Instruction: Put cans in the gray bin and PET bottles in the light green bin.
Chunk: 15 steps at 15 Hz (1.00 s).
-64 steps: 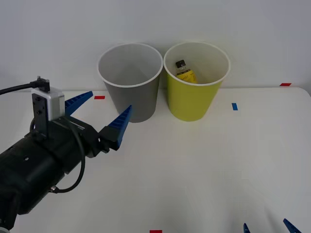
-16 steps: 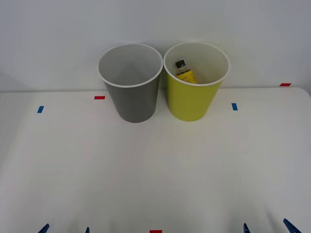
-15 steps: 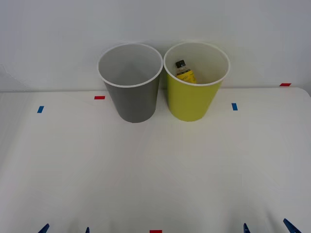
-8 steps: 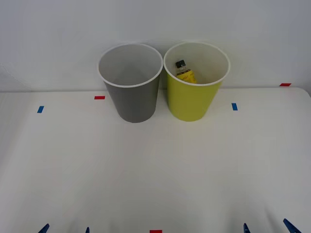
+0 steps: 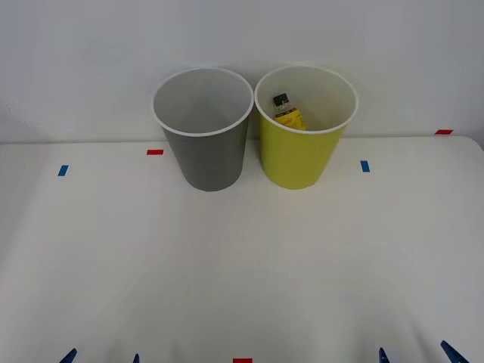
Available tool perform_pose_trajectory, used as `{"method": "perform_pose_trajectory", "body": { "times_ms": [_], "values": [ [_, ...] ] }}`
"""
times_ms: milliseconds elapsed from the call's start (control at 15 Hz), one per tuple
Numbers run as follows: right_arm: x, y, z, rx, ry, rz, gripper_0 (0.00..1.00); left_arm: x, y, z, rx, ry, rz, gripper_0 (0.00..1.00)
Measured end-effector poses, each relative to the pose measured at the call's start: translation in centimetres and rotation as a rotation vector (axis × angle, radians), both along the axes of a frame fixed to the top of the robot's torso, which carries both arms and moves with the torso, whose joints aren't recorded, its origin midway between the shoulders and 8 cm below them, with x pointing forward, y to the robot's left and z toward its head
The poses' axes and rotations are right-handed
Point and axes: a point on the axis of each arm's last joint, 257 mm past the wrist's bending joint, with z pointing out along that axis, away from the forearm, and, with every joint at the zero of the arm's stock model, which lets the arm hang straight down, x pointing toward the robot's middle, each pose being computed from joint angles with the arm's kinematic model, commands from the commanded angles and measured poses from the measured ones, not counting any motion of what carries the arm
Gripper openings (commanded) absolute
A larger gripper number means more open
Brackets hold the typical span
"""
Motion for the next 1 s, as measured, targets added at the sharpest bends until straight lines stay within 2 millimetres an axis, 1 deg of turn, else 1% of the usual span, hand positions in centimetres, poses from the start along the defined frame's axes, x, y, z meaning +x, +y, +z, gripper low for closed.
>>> {"method": "perform_pose_trajectory", "body": {
  "times_ms": [1000],
  "values": [
    [0.0,0.0,0.0,0.0,0.0,0.0,0.93,0.0,0.0,0.0,0.0,0.0,0.0,1.0]
  ]
}}
